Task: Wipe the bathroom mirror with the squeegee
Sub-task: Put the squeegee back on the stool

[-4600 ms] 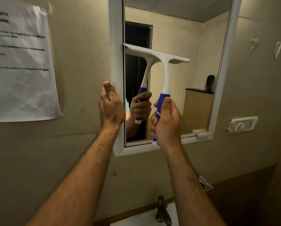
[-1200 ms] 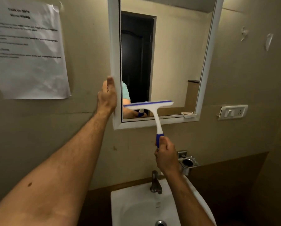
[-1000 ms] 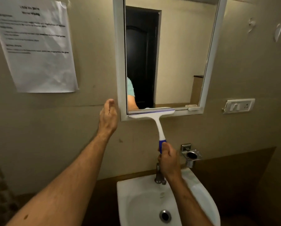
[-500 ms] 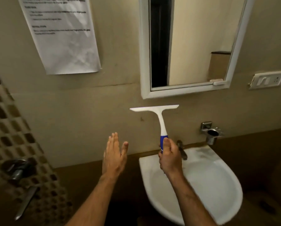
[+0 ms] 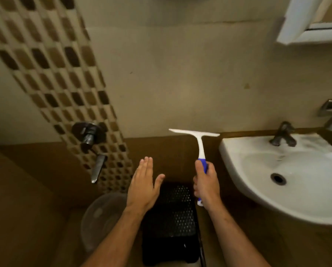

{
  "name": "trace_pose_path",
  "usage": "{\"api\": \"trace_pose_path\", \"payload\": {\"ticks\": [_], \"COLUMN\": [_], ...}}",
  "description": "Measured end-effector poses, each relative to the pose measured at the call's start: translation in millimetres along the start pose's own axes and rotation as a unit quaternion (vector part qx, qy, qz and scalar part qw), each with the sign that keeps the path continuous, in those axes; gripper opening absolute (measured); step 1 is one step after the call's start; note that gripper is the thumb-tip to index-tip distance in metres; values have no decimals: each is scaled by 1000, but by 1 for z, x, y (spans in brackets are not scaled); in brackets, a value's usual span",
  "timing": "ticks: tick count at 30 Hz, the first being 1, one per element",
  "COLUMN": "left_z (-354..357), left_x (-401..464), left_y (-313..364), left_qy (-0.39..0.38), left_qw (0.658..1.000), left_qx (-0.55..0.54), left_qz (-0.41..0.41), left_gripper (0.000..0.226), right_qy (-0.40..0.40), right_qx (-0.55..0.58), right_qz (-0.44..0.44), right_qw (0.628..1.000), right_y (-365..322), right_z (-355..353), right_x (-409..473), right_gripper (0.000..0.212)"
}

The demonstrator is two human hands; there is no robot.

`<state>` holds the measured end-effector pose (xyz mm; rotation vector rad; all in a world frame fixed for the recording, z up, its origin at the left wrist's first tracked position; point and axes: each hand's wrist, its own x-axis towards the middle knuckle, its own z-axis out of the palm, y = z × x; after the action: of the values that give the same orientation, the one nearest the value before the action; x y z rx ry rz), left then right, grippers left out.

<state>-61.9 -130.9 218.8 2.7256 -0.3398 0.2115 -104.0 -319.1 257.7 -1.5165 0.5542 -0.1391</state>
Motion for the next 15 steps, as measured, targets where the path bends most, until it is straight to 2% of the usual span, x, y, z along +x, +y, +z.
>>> {"api": "trace_pose_path", "payload": {"ticks": [4, 7, 15], "left_z": [3, 24, 84], "left_x": [-31, -66, -85], "left_y": [-76, -110, -126], "left_qy": [-13, -55, -95], "left_qw": [999, 994, 982], "left_qx": [9, 9, -6], "left_qz": [-46, -92, -164], "left_gripper": [79, 78, 78], "right_qy": [-28, -41, -59], "right_qx": [-81, -154, -244], "right_qz": [22, 53, 123], "right_qw": [996, 986, 960], "right_y": [55, 95, 173], "right_z": [47, 63, 92], "right_x": [-22, -33, 20], "right_gripper": [23, 28, 25]}}
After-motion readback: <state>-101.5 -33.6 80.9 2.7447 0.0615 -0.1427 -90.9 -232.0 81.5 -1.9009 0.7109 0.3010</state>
